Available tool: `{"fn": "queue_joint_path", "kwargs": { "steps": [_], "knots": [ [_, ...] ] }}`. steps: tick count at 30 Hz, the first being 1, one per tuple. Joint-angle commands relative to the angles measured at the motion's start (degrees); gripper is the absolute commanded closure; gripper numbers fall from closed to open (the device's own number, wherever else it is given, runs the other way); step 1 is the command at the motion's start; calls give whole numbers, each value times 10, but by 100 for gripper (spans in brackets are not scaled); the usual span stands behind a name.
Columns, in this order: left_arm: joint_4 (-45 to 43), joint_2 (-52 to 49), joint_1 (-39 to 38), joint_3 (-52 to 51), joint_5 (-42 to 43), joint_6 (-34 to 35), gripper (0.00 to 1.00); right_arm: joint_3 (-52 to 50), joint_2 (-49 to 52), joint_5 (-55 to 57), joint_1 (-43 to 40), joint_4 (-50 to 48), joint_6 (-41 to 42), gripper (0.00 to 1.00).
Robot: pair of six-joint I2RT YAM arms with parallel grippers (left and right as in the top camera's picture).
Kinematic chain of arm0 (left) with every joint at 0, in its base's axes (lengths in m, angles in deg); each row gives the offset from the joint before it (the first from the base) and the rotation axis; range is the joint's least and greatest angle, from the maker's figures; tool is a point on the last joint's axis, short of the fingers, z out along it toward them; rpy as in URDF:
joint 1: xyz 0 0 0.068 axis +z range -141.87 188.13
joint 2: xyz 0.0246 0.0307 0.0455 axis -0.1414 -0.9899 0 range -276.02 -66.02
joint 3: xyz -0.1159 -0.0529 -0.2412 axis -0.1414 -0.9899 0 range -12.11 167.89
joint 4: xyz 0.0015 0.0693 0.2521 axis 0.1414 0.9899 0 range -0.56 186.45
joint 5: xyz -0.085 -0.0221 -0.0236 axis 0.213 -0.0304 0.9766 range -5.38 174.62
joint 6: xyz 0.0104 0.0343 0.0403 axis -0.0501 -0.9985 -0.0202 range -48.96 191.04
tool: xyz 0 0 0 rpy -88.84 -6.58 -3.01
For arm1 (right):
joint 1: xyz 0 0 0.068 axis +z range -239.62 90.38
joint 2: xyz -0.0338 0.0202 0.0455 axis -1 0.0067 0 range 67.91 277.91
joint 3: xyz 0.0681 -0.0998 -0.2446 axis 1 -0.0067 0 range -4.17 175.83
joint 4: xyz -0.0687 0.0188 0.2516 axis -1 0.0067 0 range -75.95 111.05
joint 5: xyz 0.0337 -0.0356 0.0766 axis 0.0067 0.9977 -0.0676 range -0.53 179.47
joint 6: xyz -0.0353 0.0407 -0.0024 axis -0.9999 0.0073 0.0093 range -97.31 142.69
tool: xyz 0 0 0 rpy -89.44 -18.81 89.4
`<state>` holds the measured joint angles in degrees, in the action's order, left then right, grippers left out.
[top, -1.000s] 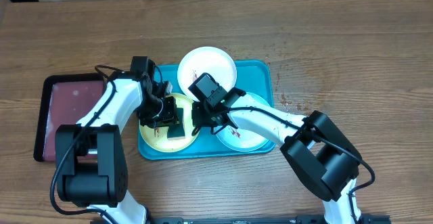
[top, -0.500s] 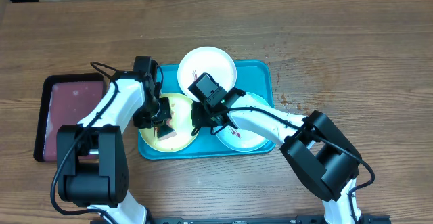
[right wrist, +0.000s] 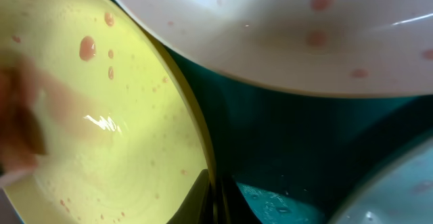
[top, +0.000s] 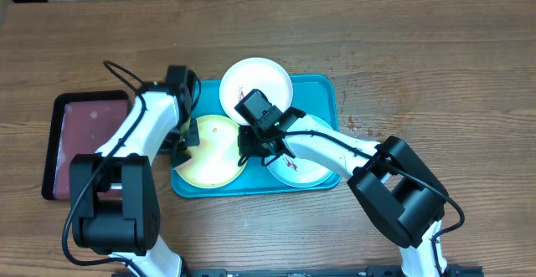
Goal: Clean dirty plates on tray and stack at the side
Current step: 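Scrub the yellow plate with the sponge while the right gripper holds it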
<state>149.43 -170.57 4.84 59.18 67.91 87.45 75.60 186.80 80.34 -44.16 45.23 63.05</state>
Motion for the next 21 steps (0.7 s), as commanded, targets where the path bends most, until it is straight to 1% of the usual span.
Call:
{"fn": "queue_joint_path", "kwargs": {
  "steps": [1, 2, 5, 6, 7, 9, 14, 17, 21],
  "knots": [
    [11, 2, 6, 84, 81, -1, 96, 1, 7, 16, -13, 2, -3, 96],
    [9, 2, 6, 96, 137, -14, 96, 1, 7, 16, -13, 1, -3, 96],
    [-24, 2, 6, 105, 348, -82, 96, 1, 7, 16, -13, 1, -3, 96],
    [-34, 2, 6, 102, 391, -92, 96, 1, 7, 16, -13, 1, -3, 96],
    [-40, 0, 5, 98, 410, -91, 96, 1, 7, 16, -13, 1, -3, 96],
    [-49, 0, 2, 82, 417, -91, 96, 1, 7, 16, -13, 1, -3, 96],
    [-93, 0, 1, 14, 389, -88, 96, 1, 7, 16, -13, -1, -3, 96],
    [-127, 0, 1, -29, 351, -74, 96, 1, 7, 16, -13, -5, -3, 96],
    [-168, 0, 1, -81, 273, -46, 96, 1, 7, 16, -13, -5, -3, 96]
  ]
}}
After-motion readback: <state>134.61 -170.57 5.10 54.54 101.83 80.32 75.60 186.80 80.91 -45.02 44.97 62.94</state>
